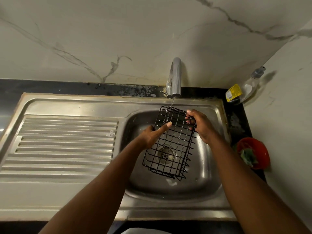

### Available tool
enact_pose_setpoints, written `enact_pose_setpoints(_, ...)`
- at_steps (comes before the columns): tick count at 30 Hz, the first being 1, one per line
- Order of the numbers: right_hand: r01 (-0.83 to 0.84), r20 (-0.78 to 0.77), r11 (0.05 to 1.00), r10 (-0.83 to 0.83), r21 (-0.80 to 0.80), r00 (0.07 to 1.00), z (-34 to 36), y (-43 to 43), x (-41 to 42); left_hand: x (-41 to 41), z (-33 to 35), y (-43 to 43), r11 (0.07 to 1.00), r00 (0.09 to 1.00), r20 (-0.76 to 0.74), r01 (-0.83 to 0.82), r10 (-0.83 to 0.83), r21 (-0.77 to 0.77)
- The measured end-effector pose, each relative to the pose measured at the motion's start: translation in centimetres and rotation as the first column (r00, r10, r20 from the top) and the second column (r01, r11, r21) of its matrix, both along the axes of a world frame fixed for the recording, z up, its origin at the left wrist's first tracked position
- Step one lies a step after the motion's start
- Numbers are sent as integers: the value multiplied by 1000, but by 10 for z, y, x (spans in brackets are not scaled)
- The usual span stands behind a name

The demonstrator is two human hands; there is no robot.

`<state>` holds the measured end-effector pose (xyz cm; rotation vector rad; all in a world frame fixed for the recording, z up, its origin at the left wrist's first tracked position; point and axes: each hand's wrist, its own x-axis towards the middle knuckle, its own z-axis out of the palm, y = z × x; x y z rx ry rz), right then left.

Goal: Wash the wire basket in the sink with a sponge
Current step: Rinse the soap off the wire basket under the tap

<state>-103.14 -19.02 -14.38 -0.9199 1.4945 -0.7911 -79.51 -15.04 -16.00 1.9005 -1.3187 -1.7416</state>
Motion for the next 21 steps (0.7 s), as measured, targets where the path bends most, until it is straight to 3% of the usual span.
enact_pose_setpoints(10, 95, 47, 995, -94, -20, 994, 7, 10, -12, -13, 7, -3, 996, 995, 69, 77, -74, -42)
enact_pose_setpoints(16, 194, 135, 980, -197, 32, 971, 0, 9, -16, -9, 25, -1, 995, 992, -116, 40, -51, -97)
enact_pose_setpoints(21, 223, 228, 972, -234, 74, 945, -9, 12, -13, -6, 28, 3, 993, 955, -272, -118, 118, 18)
